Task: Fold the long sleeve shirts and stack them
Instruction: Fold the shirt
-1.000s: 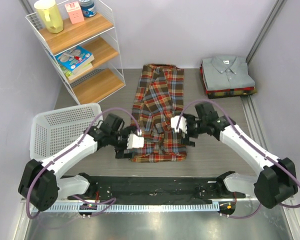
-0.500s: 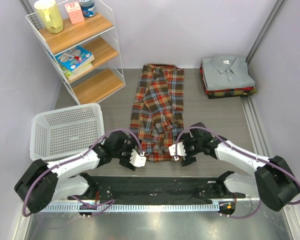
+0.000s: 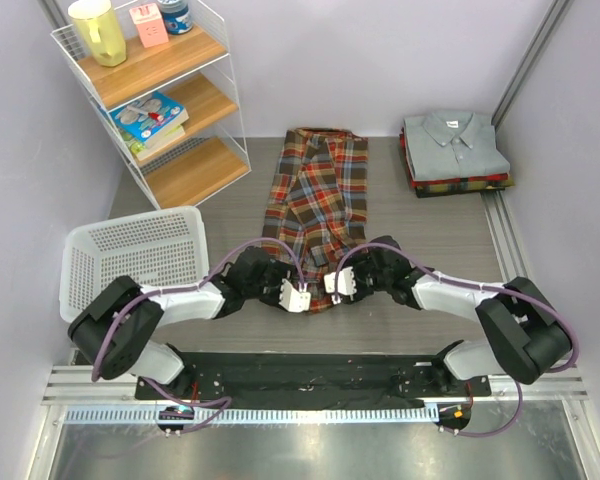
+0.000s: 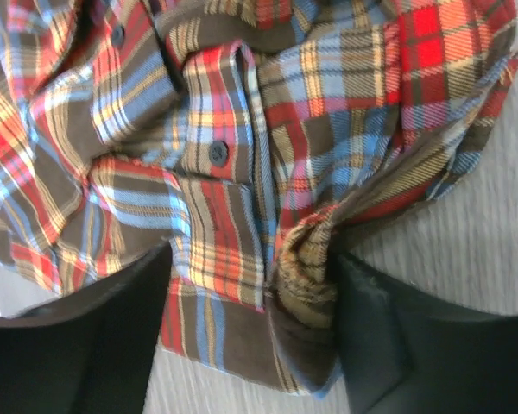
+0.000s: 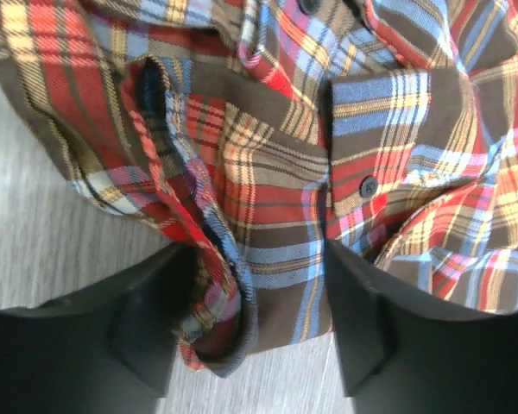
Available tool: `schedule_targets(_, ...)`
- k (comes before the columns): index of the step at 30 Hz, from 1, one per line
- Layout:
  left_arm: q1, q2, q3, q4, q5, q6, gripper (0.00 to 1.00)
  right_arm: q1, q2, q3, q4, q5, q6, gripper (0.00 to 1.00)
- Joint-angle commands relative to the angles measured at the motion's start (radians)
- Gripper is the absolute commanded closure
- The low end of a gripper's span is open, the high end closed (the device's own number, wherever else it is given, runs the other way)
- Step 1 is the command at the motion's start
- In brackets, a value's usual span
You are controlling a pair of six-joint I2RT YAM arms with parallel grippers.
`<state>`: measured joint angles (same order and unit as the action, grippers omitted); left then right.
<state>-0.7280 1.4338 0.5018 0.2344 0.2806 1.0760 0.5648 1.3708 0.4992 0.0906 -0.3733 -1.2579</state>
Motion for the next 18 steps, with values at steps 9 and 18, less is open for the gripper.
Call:
schedule_targets(9,-0.007,-0.081,0.073,-0.348,0.048,-0.034,0.87,0.015,-0.107,-0.013,-0.198,0.082,0.061,0.79)
schedule_targets(18,-0.22,-0.312,0.046,-0.601,0.042,-0.188,1.0,0.124,-0.446,-0.068,-0.503,0.083,0.146,0.99)
